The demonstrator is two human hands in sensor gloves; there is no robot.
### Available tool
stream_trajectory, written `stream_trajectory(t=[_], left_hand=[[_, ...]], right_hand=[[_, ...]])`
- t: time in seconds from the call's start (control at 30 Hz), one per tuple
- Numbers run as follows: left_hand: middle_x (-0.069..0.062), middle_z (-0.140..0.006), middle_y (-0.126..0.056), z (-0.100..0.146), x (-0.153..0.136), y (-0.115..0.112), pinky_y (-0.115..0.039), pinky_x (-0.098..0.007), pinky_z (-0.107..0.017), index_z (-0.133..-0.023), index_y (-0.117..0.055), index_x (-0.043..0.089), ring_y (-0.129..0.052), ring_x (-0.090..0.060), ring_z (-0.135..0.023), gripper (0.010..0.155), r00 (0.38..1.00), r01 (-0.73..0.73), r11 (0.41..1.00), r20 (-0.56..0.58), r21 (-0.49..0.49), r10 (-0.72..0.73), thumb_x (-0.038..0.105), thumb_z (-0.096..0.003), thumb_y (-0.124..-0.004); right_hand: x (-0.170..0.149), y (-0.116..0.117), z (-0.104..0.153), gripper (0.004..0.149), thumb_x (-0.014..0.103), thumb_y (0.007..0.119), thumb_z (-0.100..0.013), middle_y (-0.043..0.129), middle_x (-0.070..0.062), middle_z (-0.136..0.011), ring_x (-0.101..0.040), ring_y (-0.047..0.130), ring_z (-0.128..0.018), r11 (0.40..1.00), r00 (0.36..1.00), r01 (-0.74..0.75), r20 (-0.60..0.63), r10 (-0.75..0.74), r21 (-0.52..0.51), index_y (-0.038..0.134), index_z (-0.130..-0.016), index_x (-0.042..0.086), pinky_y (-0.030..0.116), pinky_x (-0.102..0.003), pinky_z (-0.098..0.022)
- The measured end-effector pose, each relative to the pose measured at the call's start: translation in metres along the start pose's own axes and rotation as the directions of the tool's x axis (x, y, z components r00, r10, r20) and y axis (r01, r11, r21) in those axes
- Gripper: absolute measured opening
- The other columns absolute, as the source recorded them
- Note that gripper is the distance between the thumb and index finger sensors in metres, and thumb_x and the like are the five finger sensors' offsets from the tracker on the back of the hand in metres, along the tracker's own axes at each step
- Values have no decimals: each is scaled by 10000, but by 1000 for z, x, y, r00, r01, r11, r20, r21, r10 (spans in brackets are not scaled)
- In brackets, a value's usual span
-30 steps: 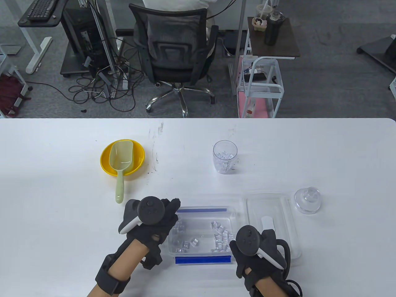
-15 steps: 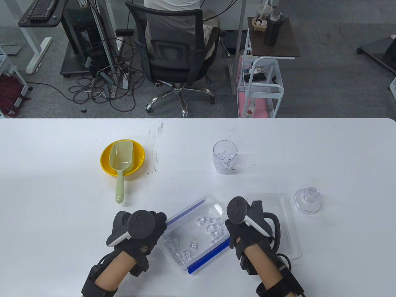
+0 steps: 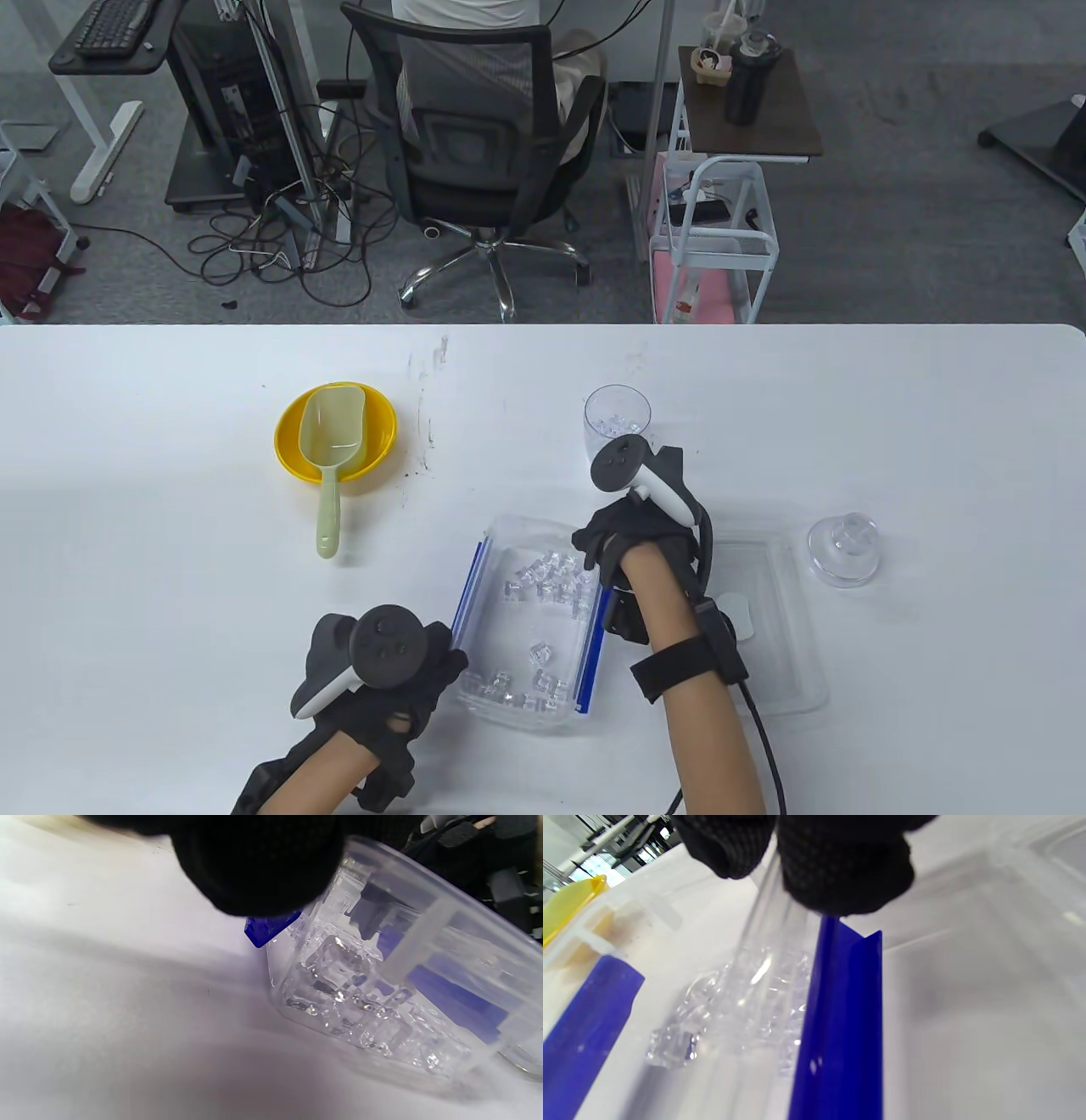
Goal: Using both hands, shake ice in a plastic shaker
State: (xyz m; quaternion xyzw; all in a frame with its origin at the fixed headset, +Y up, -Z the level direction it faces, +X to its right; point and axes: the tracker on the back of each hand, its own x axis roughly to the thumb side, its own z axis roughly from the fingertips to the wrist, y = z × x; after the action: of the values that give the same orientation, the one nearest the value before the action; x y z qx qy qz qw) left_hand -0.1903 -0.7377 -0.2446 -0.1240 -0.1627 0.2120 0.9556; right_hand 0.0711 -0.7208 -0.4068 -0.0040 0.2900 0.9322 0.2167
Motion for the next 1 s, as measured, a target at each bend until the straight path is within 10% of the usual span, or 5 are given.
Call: stream_trajectory(t=[0.3, 0.33, 0.53, 0.83, 1.0], left_hand=[[-99, -418, -926, 5, -5, -7, -852, -155, -46, -687, -781, 26, -959, -33, -138, 464, 997, -77, 997, -6, 29, 77, 446, -528, -660], [-97, -416, -926, 5, -5, -7, -853, -153, -43, -685, -782, 27, -958, -30, -136, 465, 997, -78, 997, -6, 29, 78, 447, -528, -659], [-91, -412, -931, 7, -2, -8, -853, -152, -41, -681, -787, 31, -960, -28, -132, 465, 999, -47, 998, -12, 52, 48, 450, -532, -653], [-95, -418, -931, 7, -2, -8, -855, -160, -48, -684, -788, 34, -963, -38, -138, 465, 998, -55, 996, -8, 65, 56, 452, -532, -653], [-110, -436, -931, 10, 1, -8, -859, -175, -64, -696, -788, 31, -969, -56, -156, 466, 1000, -10, 996, 6, 93, 9, 446, -535, -652]], right_hand=[[4, 4, 0, 594, 302, 753, -438, 911, -192, -443, -113, 907, -153, 988, 974, 137, 193, -120, -77, 699, -928, -29, 838, -366, -136], [3, 3, 3, 806, 277, 903, -239, 906, -211, -493, -143, 925, -194, 985, 968, 154, 213, -133, -81, 671, -947, -31, 841, -390, -168], [-3, -5, 44, 924, 297, 920, -224, 814, -306, -776, -337, 960, -425, 966, 964, 98, 263, -32, -240, 548, -1019, 4, 809, -534, -332], [-66, 13, 130, 971, 462, 921, -214, 702, -329, -936, -460, 904, -606, 713, 935, -287, -27, 353, -640, 604, -1046, 75, 790, -546, -359], [-107, 41, 133, 1064, 617, 872, -167, 665, -355, -988, -563, 852, -699, 736, 908, -412, -169, 384, -537, 631, -1042, 63, 781, -601, -390]])
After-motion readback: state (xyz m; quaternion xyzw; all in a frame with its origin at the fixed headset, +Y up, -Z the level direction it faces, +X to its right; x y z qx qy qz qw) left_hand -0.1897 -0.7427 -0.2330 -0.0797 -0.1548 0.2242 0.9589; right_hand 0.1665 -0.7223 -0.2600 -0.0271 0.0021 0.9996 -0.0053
